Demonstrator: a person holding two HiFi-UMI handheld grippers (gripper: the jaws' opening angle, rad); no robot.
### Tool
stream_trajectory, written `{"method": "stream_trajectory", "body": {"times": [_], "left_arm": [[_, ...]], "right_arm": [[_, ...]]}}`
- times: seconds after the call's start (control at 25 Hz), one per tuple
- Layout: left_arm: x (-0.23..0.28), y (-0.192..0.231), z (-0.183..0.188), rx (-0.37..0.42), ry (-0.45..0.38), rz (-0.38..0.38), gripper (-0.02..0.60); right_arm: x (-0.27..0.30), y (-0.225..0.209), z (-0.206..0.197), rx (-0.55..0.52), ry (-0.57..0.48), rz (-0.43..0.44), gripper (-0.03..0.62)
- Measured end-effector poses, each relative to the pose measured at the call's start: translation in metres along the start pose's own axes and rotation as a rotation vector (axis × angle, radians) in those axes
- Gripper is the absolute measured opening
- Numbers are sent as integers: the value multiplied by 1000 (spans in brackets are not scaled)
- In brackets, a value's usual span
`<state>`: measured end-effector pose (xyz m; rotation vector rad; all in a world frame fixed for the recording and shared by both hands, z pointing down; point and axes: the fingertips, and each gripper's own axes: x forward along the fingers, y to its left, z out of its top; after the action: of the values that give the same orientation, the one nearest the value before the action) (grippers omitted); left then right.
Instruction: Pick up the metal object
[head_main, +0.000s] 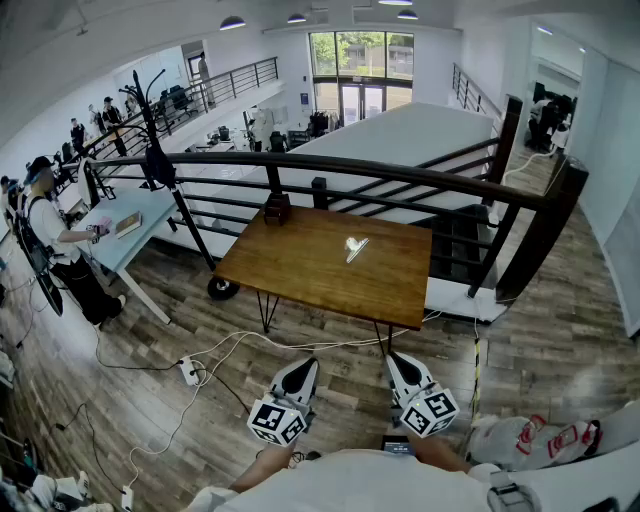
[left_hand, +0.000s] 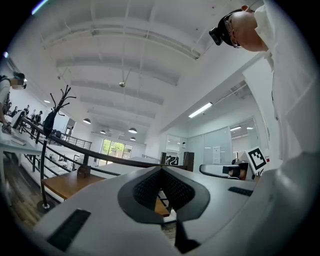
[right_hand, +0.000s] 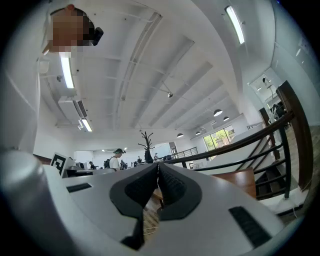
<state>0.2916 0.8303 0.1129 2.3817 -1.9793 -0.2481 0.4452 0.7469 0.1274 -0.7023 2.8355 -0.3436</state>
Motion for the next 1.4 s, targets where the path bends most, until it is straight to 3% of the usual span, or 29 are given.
{"method": "stream_trajectory", "body": {"times": [0.36,0.56,0.72,0.88,1.2,1.4], "left_arm": [[19,-17,-15,-42,13,-1,14],[34,-34,-34,-93,27,11,14],[43,-41,-54,-118,38,41,14],[51,-34,-71,-157,65,77,14],[100,38,-107,-204,111,91,14],[146,111,-85,-227,71,64,14]], "right_arm": [[-17,-28,1,11,11,17,24],[-38,-44,-5,54,9,88,26],[-50,-55,-20,80,50,145,26],[-50,-81,-45,129,109,133,26],[26,-132,-69,192,160,66,26],[103,-141,-61,160,183,42,26]]}}
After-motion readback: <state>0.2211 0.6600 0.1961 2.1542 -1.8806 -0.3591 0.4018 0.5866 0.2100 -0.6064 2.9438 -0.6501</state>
